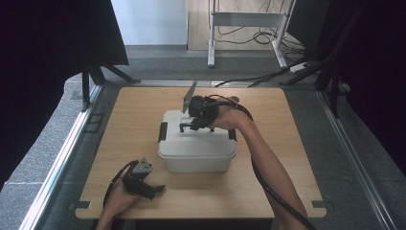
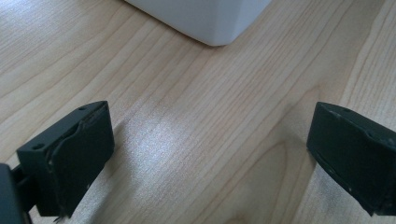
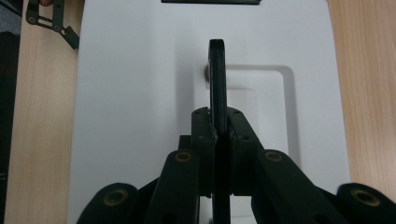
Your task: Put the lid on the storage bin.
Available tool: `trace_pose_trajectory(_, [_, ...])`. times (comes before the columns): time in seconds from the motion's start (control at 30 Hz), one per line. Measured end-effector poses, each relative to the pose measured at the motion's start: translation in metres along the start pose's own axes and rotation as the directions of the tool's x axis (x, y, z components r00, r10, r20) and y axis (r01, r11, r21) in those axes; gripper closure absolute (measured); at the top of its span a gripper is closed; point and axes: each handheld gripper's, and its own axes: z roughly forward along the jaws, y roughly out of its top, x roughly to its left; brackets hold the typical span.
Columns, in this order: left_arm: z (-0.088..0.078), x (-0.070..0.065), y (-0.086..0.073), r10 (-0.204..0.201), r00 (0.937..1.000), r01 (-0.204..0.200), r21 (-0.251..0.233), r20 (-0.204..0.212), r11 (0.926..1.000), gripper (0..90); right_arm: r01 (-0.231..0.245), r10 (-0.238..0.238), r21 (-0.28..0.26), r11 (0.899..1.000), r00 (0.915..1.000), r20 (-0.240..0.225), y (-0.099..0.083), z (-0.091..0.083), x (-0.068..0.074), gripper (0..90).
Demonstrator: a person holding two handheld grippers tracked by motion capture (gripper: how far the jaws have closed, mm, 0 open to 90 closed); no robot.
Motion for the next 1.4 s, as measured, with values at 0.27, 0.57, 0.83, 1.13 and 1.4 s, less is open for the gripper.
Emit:
trace_pose_trajectory(0.27, [0.0, 0.0, 0.0, -0.002, 1.0, 0.002, -0.002, -0.001, 1.0, 0.8, -0.008, 0.008, 0.005, 1.0, 0.9997, 0.023, -0.008, 0.002, 0.001, 78.0])
trace_pose_trajectory(0.57, [0.0, 0.0, 0.0, -0.001, 1.0, 0.001, -0.001, 0.0, 1.0, 0.9, -0.088, 0.095, -0.096, 0.991, 0.9934, 0.065, -0.029, -0.022, 0.005, 43.2])
trace_pose_trajectory(0.83, [0.0, 0.0, 0.0, -0.005, 1.0, 0.005, -0.003, -0.005, 1.0, 1.4, -0.222, 0.243, -0.159, 0.962, 0.9613, 0.13, -0.065, -0.036, 0.009, 25.1])
trace_pose_trajectory(1.13, [0.0, 0.0, 0.0, -0.003, 1.0, 0.003, -0.003, -0.007, 1.0, 1.6, -0.326, 0.374, -0.249, 0.912, 0.911, 0.175, -0.114, -0.053, 0.012, 16.6])
trace_pose_trajectory(1.4, [0.0, 0.0, 0.0, -0.009, 0.9999, 0.009, -0.002, -0.011, 1.0, 1.1, -0.372, 0.436, -0.277, 0.886, 0.8722, 0.222, -0.15, -0.06, 0.02, 12.9])
